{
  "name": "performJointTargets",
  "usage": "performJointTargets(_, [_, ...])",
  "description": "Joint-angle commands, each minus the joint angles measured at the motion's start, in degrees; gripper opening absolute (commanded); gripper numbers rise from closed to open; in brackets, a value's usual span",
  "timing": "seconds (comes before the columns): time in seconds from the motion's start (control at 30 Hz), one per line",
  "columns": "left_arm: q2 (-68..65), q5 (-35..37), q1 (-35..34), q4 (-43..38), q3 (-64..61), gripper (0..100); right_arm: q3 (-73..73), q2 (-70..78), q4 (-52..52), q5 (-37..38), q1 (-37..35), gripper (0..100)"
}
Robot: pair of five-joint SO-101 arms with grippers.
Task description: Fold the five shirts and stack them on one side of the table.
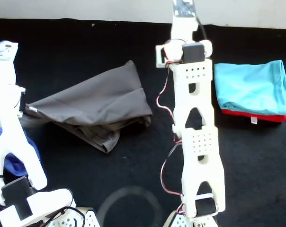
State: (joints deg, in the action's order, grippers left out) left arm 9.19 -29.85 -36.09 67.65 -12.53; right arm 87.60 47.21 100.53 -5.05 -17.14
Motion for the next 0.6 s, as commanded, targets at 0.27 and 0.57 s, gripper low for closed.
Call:
performJointTargets(0.27, [2.0,4.8,0.0,-4.2,0.4,1,-60.6,-35.6,-1.6,10.3,-21.7,21.6])
performJointTargets(0.57, [2.3,11.6,2.3,-4.0,3.1,1,-93.3,-38.1,-30.1,14.0,-25.9,21.6])
